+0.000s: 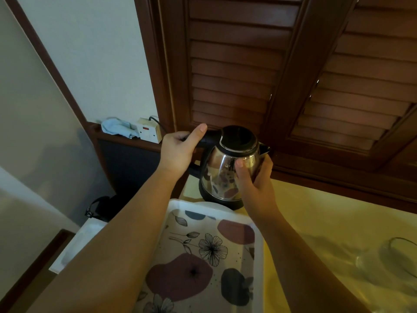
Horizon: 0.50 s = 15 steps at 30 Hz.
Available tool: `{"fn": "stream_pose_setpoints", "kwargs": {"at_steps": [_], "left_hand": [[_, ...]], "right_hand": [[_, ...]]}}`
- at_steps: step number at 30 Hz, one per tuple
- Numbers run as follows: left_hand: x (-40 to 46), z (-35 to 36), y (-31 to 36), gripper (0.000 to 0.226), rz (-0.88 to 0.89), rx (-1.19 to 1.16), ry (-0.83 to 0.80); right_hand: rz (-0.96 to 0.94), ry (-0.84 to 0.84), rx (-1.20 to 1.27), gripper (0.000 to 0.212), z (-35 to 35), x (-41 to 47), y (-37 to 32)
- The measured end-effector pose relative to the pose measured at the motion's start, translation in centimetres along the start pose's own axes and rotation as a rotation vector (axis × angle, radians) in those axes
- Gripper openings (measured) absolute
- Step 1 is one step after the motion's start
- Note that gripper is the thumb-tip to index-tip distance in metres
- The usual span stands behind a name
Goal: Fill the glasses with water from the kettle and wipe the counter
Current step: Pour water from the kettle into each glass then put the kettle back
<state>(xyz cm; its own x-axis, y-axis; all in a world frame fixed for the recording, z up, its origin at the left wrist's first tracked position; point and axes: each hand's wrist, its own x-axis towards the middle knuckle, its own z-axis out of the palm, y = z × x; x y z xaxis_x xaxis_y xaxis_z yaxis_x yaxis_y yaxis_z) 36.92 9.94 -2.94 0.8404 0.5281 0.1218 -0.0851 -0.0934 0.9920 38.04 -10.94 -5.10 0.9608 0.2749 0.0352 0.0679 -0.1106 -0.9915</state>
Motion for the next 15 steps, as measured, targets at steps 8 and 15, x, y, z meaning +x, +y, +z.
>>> {"fn": "stream_pose_setpoints", "kwargs": {"at_steps": [8,15], "left_hand": [[-1.3,0.0,1.4,0.067,-0.178,0.145,0.035],[-6.1,0.8,4.7,0.076,-0.043,0.412,0.252]], "right_hand": [[0.013,-0.099,-0.079,0.086,-1.3,-0.6,-1.2],[0.066,-0.08,-0.365,0.106,-5.3,-7.6,-5.9]]}}
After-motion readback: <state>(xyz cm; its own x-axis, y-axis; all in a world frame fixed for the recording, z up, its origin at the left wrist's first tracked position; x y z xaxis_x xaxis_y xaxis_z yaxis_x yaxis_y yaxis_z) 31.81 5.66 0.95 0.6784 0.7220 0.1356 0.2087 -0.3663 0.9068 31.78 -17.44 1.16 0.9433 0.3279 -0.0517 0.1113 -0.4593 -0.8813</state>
